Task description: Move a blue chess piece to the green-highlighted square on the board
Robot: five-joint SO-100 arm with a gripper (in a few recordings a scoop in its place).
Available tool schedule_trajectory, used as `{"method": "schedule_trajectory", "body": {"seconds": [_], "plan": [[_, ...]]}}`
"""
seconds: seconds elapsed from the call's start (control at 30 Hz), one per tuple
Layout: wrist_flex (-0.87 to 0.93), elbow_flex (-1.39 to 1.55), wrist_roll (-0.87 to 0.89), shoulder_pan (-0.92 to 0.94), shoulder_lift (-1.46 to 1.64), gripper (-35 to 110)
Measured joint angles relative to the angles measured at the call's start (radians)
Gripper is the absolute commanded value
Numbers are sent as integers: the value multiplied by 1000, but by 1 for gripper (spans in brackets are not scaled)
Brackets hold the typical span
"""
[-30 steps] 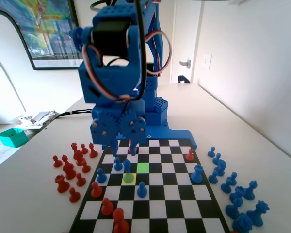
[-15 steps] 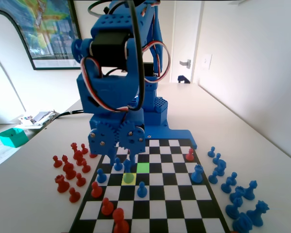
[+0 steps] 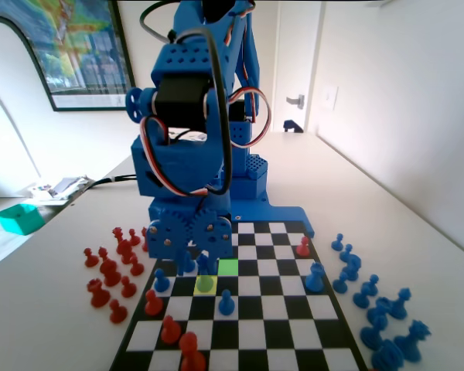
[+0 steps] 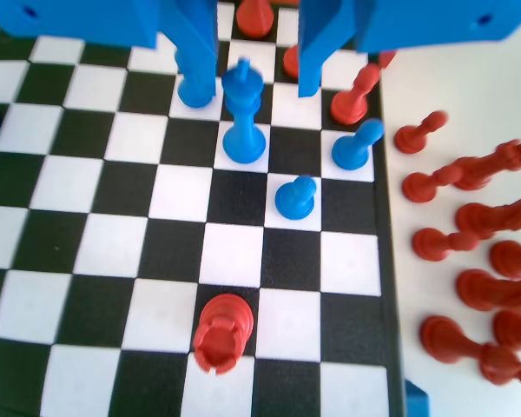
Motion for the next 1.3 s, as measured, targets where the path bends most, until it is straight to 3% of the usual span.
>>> {"method": "schedule_trajectory", "body": {"seconds": [1.3], "plan": [[35, -14, -6, -21, 0, 2]]}}
